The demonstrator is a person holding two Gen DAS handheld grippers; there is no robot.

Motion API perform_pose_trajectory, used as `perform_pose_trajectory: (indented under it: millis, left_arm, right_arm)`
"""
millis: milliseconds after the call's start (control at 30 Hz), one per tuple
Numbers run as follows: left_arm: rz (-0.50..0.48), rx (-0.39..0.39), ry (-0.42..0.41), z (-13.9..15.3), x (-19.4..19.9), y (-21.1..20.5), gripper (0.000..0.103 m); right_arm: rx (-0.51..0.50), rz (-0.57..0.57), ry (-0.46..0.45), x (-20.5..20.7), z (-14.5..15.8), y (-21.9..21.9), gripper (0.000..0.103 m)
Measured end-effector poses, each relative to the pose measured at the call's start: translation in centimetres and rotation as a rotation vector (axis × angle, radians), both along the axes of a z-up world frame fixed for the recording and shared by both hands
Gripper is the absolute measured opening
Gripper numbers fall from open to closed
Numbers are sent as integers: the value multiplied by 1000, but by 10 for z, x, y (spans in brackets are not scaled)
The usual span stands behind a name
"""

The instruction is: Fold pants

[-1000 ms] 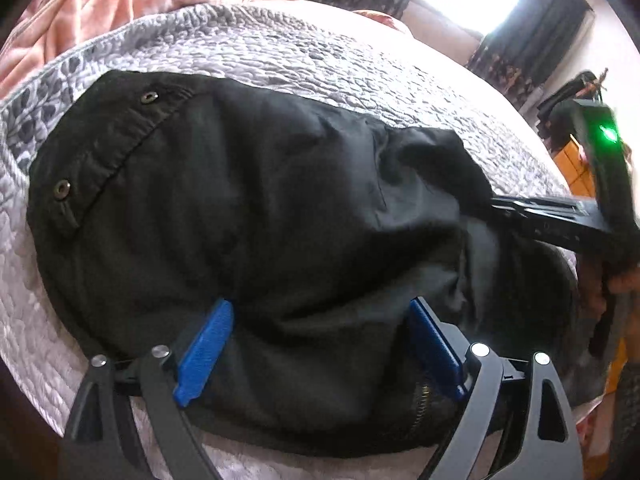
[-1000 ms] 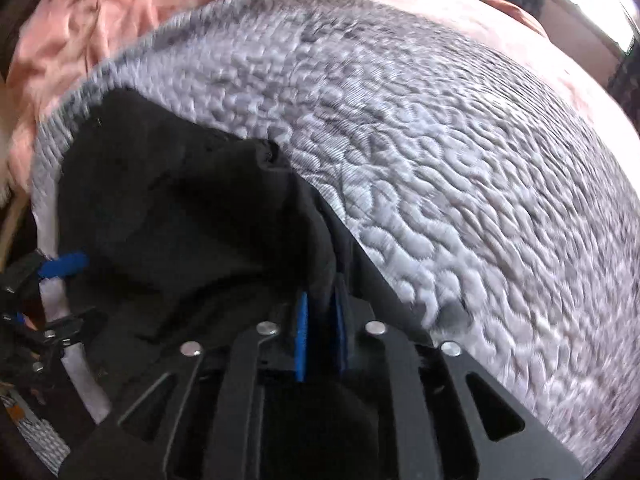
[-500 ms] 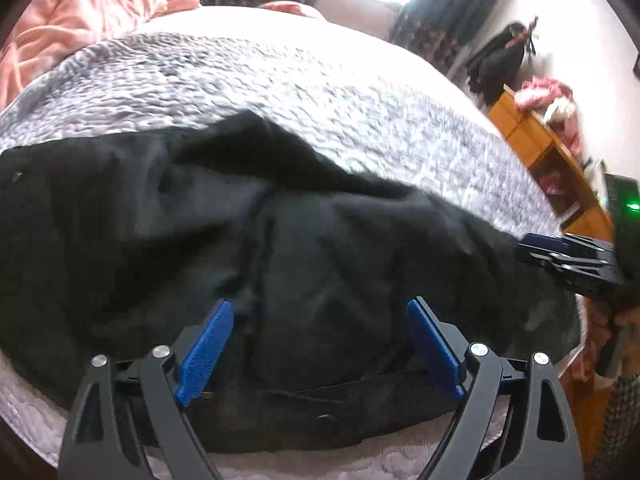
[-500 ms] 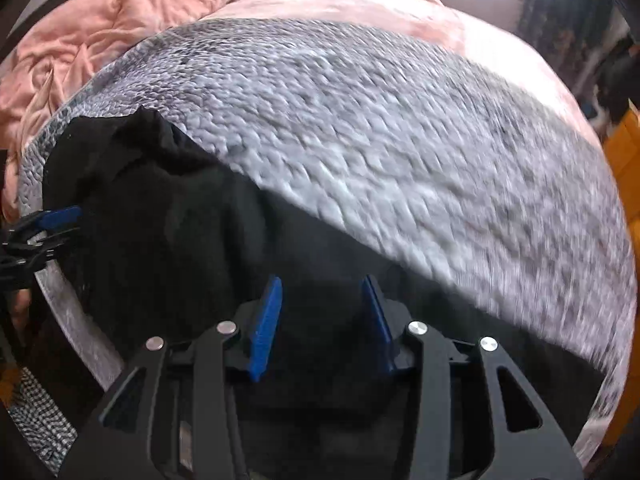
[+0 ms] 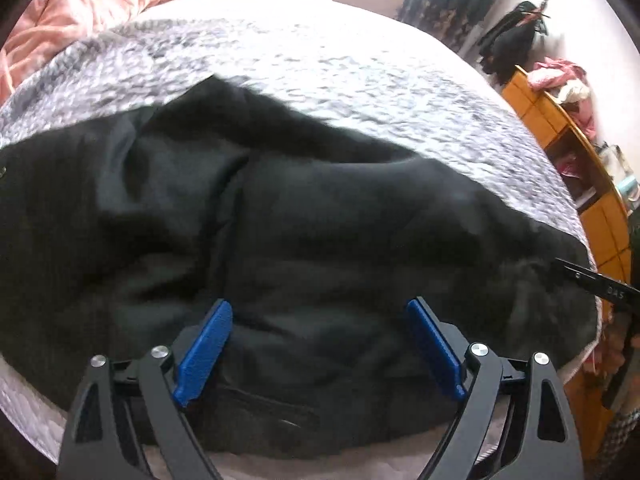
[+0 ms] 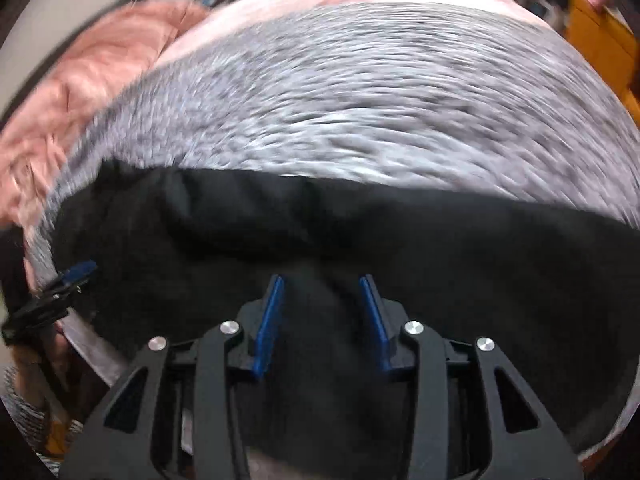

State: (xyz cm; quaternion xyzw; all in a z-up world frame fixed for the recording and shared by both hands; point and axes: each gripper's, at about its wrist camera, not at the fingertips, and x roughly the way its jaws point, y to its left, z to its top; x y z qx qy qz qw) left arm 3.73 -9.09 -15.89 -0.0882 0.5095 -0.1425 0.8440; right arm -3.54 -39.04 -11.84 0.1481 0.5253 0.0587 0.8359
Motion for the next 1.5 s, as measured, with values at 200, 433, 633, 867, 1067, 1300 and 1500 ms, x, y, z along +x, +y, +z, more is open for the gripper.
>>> perform_pose_trajectory:
  millis: [200,433,633,867,1067,1300,1500]
  left_arm:
    - [-154,-41,-18,11,-12,-67,89]
    - [-297,-6,-43,7,-27,-153,89]
    - [-285,71,-12,-19,-19,-178,89]
    - [-242,1,9,-10,-20,-172,89]
    - [-276,8,-12,-11,-28,-189,89]
    - [-253,-12,-10,-15,-22,-186,89]
    - [-206,-63,-37,-1,-17,-182,88]
  right_arm:
    - [-31,-219,45,-72,5,-92,45]
    - [-40,-471,71,-157,-10,-178,61]
    - [168,-502,62,-195,-48,-210,64]
    - [319,-528,-24,-205,-78,-218,72]
    - [308,-511,-103,-188,-78,-216,69]
    - [306,-418,-115,-152,-61,-215,20]
    - [253,-340,-231,-128,-6,-215,14]
